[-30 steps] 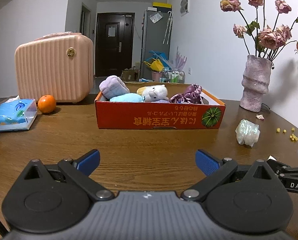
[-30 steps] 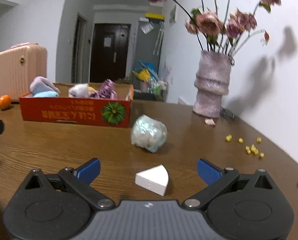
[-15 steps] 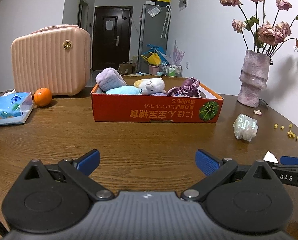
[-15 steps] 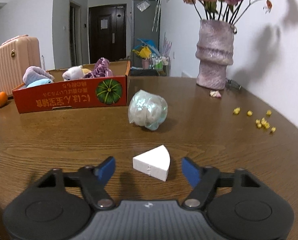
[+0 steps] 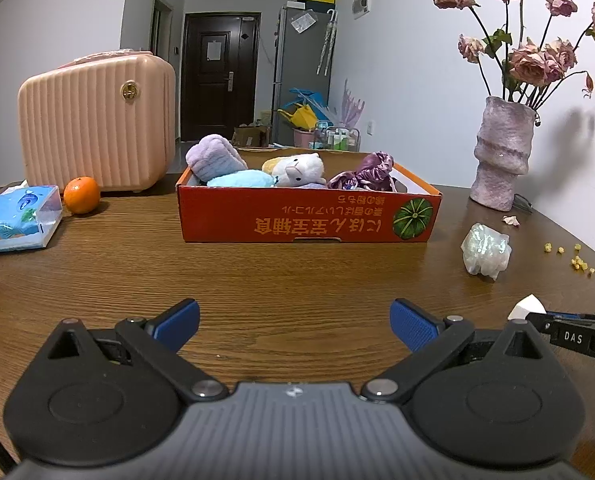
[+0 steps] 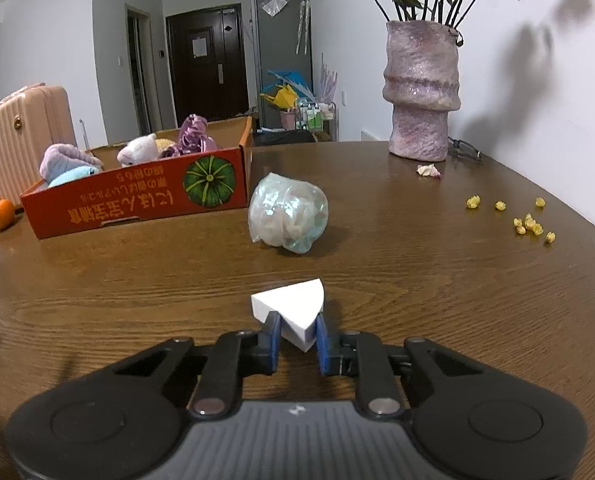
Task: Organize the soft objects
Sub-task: 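Close the right tool on the white wedge-shaped object and lift it, then close the left tool on the iridescent plastic bundle while the right tool holds the wedge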
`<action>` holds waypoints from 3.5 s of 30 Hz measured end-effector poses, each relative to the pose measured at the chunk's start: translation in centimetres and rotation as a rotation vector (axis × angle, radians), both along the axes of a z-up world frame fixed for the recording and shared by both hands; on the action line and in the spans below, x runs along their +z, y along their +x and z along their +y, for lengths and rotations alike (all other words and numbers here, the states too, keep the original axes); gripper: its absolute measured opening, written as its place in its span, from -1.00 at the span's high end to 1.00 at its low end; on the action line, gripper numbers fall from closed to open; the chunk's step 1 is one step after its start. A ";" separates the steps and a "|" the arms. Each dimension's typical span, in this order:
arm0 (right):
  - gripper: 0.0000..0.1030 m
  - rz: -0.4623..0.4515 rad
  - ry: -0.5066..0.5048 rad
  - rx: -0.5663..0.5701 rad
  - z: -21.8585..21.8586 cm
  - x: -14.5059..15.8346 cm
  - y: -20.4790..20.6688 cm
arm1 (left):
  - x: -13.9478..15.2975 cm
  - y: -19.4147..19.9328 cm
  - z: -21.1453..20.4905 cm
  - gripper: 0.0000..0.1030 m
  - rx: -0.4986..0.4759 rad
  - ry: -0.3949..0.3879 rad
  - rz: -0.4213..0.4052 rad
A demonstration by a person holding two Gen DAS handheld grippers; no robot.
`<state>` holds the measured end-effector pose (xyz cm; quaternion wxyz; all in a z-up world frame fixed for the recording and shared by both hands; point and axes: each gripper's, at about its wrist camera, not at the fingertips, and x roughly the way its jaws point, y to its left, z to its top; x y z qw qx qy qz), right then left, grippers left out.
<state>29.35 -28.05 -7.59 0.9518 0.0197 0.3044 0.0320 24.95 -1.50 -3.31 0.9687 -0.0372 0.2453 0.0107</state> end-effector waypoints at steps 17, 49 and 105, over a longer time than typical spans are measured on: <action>0.71 -0.077 0.007 0.006 0.0 0.9 -0.9 | 0.0 0.1 -0.3 -1.00 -0.011 0.004 0.007; 0.71 -0.181 -0.013 -0.067 -5.4 1.6 1.0 | -1.0 6.0 -10.6 -1.00 -0.154 0.039 0.054; 0.70 -0.212 -0.082 -0.079 -10.6 1.0 8.3 | -3.5 18.1 -21.1 -0.02 -0.272 0.051 0.139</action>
